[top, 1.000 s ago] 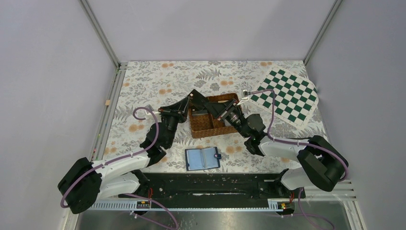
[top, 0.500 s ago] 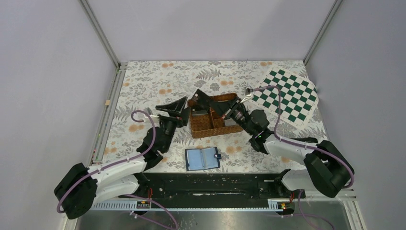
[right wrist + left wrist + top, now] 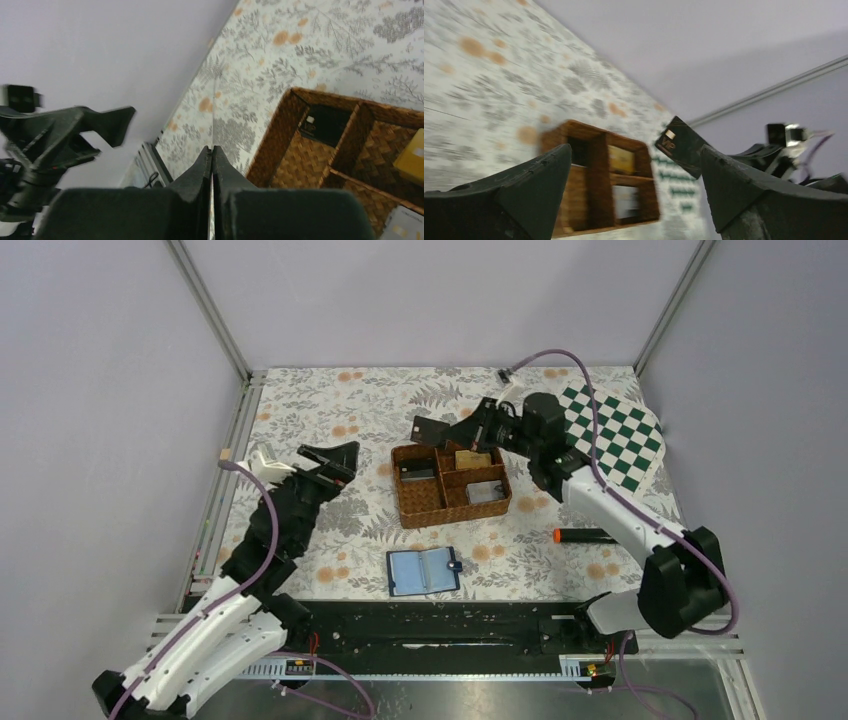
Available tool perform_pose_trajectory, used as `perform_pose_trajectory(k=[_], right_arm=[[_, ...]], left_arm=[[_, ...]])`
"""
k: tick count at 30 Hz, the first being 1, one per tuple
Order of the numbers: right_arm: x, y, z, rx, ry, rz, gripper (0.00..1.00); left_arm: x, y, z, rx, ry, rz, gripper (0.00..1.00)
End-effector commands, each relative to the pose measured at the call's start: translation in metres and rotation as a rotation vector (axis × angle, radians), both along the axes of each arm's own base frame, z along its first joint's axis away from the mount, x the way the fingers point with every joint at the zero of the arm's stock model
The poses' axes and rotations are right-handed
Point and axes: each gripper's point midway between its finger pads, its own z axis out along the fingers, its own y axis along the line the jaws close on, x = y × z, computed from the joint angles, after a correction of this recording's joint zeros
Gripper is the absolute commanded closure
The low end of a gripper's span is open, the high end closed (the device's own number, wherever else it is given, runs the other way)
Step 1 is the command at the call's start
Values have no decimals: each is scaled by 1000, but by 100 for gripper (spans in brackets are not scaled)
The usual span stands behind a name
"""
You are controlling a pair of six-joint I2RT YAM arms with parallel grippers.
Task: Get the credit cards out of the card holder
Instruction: Place the credit card in the storage box.
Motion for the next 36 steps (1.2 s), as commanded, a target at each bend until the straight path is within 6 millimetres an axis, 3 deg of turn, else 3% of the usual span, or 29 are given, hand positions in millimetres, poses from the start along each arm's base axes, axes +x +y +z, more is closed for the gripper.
perform_pose_trajectory(k=[1,5,12,19,28,36], right_arm=[[-10,-2,-41,-185,177,154,100],[0,-2,-58,-271,317,201,100],[27,16,-71,-275,457,227,100],[50,29,-100,-295,590,187,100],[53,49,-135,-332,649,188,100],[74,57,-151,-353,671,145,100]], left_arm=[[-11,38,-24,501,139,20,1],[-12,55,-29,682,211,13,1],[-10,65,-36,804,228,9,1],[-7,79,-36,946,246,36,1],[-6,88,-38,963,256,75,1],[-7,89,-37,955,247,79,1]])
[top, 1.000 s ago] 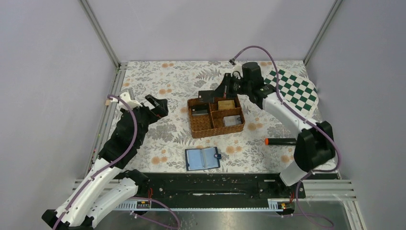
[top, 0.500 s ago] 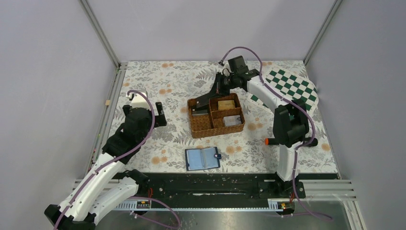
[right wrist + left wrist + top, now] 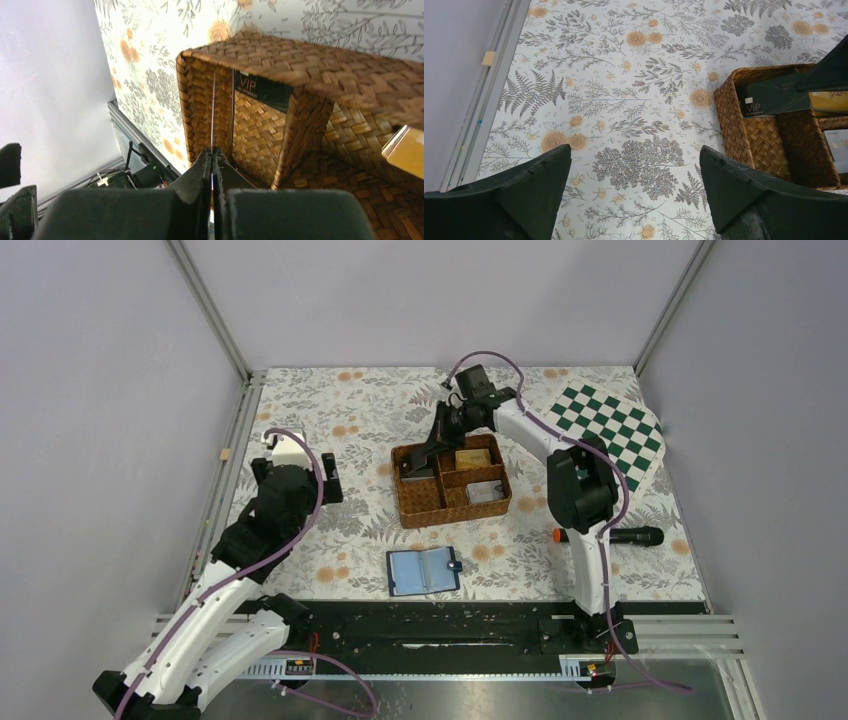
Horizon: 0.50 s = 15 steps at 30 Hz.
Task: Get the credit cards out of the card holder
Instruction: Place the credit card in the storage box.
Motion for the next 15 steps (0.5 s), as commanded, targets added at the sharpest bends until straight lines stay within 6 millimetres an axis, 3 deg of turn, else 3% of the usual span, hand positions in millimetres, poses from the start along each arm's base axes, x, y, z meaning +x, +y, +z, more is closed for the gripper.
perform_pose_trajectory(k=[1,15], right_arm=[[16,8,10,-5,-21,-17,100],[19,10,-21,-49,49,10,100]], left_arm=[[3,6,18,-3,-61,25,1],[3,5,17,-13,-59,18,1]])
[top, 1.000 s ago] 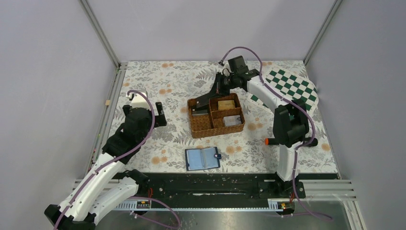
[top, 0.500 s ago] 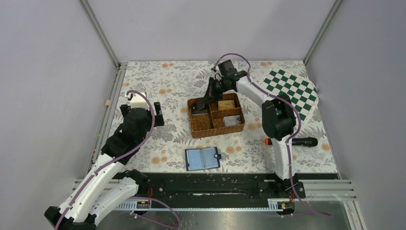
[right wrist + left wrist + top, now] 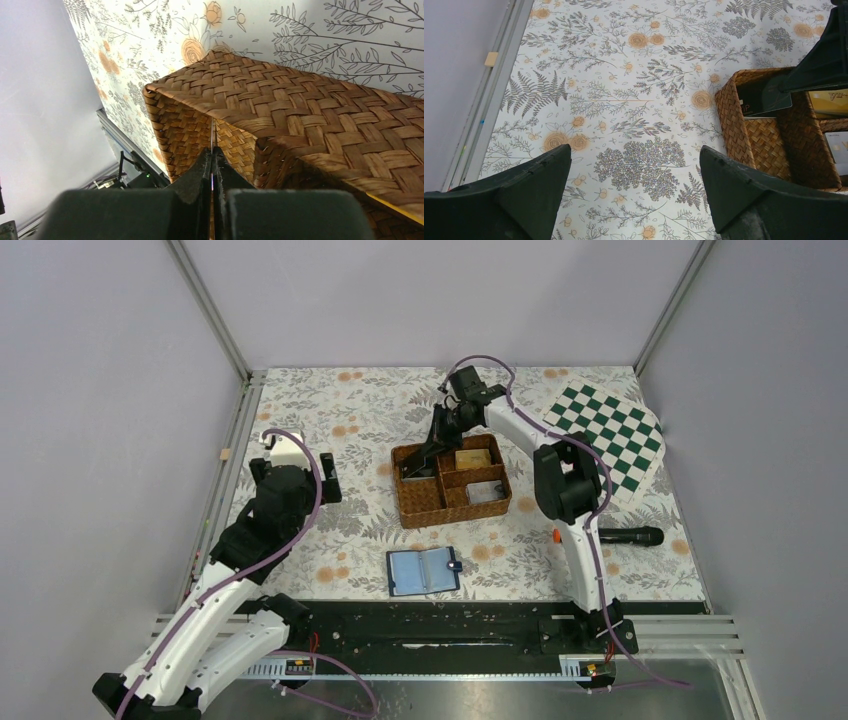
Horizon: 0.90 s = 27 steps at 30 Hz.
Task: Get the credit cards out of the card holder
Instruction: Place the credit card in the storage box.
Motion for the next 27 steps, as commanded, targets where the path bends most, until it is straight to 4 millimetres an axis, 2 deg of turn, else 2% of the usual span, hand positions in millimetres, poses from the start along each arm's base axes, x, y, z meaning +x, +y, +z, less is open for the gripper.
perform_pose_trajectory(k=[1,12,15,17,23,27], right_arm=[[1,4,5,3,-1,15,99],[6,3,2,-13,-10,-1,94],[7,3,3,-15,-10,-8,81],[9,-1,3,-40,-19,-19,76],[21,-12,35,-79,-116,-58,74],[26,-17,48,-106,-143,-81,73]], left_arm=[[4,2,15,-12,-50,10,1],[4,3,15,-17,-50,11,1],[4,2,15,-17,-49,9,1],[4,3,14,-17,-49,10,1],[3,0,15,-29,-51,-1,1],[2,1,16,-32,-57,-3,1]])
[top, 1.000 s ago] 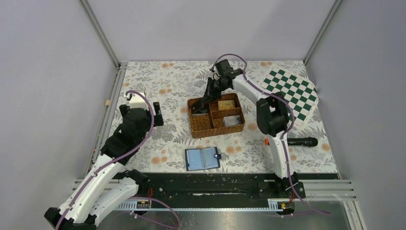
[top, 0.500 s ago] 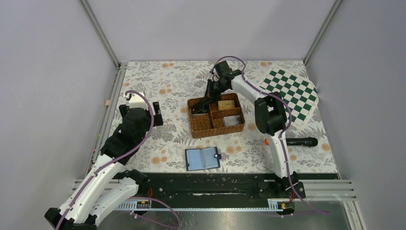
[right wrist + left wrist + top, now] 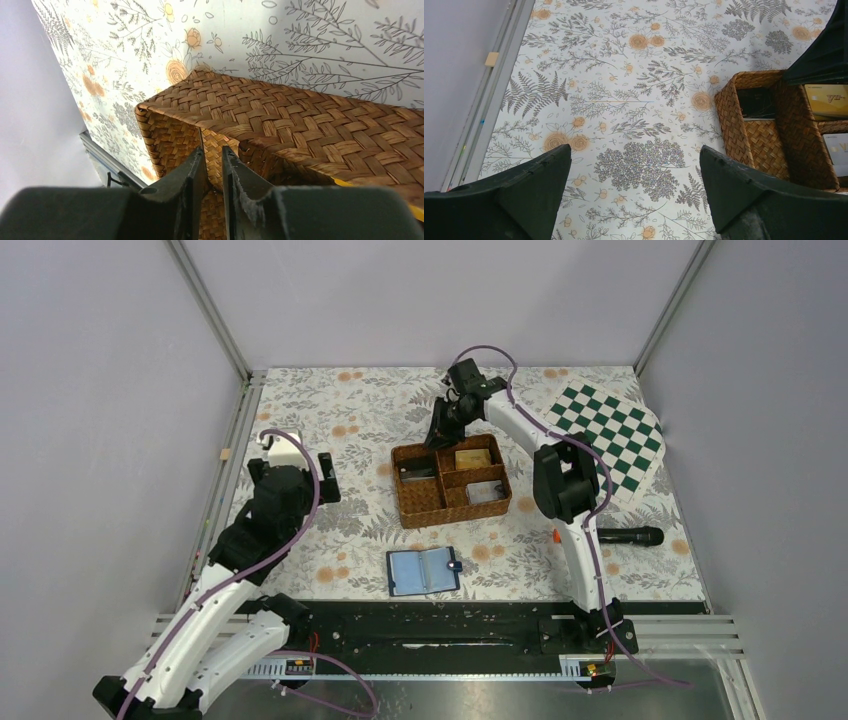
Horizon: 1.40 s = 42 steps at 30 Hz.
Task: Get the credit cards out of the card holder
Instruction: Place the credit card in the storage box, then remove the credit card from the card holder.
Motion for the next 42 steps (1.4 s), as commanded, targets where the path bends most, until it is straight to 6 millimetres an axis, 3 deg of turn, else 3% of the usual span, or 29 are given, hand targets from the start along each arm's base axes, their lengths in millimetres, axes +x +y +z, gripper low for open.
perform_pose_trajectory(k=[1,8,13,19,23,27,30,34,37,39,42], right_arm=[[10,-8,53,-15,-107,-27,73],[5,-24,76,-66,-173,-58,69],[-16,-38,104,-58,-265,-73,69],[-77,-61,108,-159,-358,-74,68],[-129,-58,104,-112,-403,-22,68],[-186,-55,84,-36,-397,52,67],[-211,-55,66,33,-393,21,66],[-244,-47,32,116,-356,29,68],[-259,-35,16,180,-379,66,70],[-266,-35,4,186,-366,75,70],[-270,-35,0,215,-371,67,70]], left_arm=[[2,-1,15,-27,-54,-9,1],[2,-10,12,-50,-48,-52,1],[-2,-44,5,-138,13,-197,1],[-23,-95,-8,-323,155,-406,4],[-47,-143,-25,-550,259,-588,8],[-66,-173,-59,-657,369,-657,11],[-80,-181,-90,-645,468,-660,16],[-93,-187,-102,-703,511,-692,23],[-101,-197,-112,-814,517,-697,29],[-108,-197,-130,-840,561,-674,36],[-114,-194,-145,-834,593,-641,45]])
